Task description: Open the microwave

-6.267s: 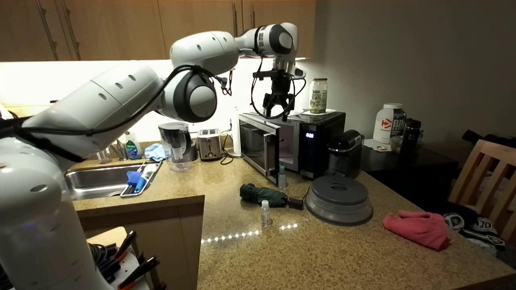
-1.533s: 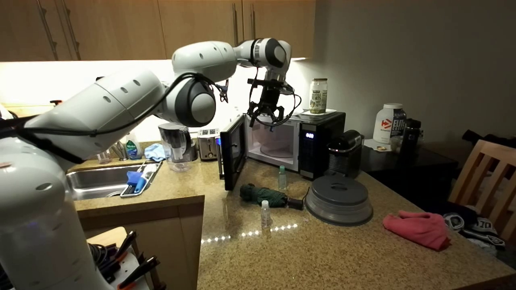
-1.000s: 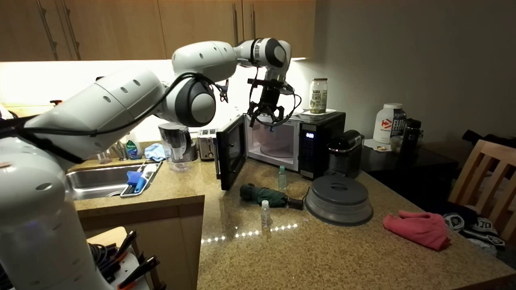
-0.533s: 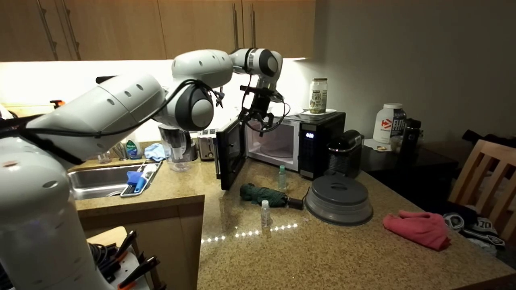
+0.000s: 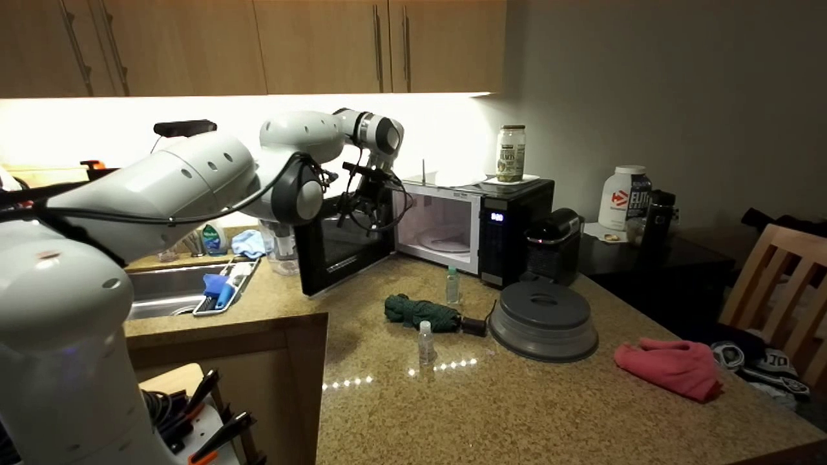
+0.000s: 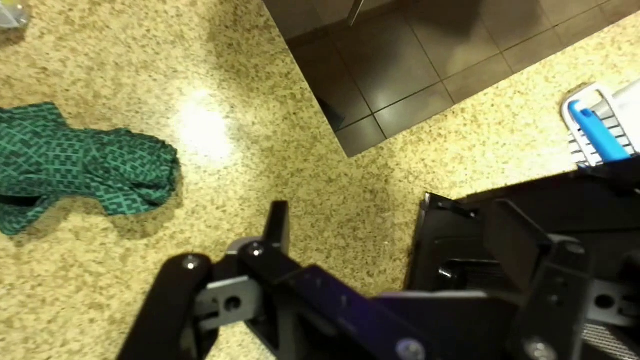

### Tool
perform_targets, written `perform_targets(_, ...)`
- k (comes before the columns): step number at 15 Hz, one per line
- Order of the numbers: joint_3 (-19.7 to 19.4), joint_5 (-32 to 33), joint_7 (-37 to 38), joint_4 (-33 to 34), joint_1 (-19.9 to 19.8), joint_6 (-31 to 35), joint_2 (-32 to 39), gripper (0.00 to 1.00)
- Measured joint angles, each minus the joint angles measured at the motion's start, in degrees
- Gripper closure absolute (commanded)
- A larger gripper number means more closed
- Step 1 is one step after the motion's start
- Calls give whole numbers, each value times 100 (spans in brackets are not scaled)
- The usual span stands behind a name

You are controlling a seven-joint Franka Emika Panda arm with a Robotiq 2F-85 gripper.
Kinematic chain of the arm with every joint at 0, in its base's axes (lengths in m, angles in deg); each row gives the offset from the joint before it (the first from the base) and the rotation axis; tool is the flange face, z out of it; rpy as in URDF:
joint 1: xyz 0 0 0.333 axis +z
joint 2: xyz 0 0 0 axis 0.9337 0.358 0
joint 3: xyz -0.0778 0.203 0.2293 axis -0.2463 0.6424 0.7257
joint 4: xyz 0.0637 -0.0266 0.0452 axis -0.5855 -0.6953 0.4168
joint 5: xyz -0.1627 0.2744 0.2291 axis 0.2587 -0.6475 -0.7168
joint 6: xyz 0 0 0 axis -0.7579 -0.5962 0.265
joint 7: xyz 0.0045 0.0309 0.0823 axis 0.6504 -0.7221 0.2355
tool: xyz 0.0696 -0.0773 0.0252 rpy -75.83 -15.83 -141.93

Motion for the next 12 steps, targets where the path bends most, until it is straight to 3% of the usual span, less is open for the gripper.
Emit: perform_targets(12, -3, -17, 29, 9, 59, -1, 54, 0)
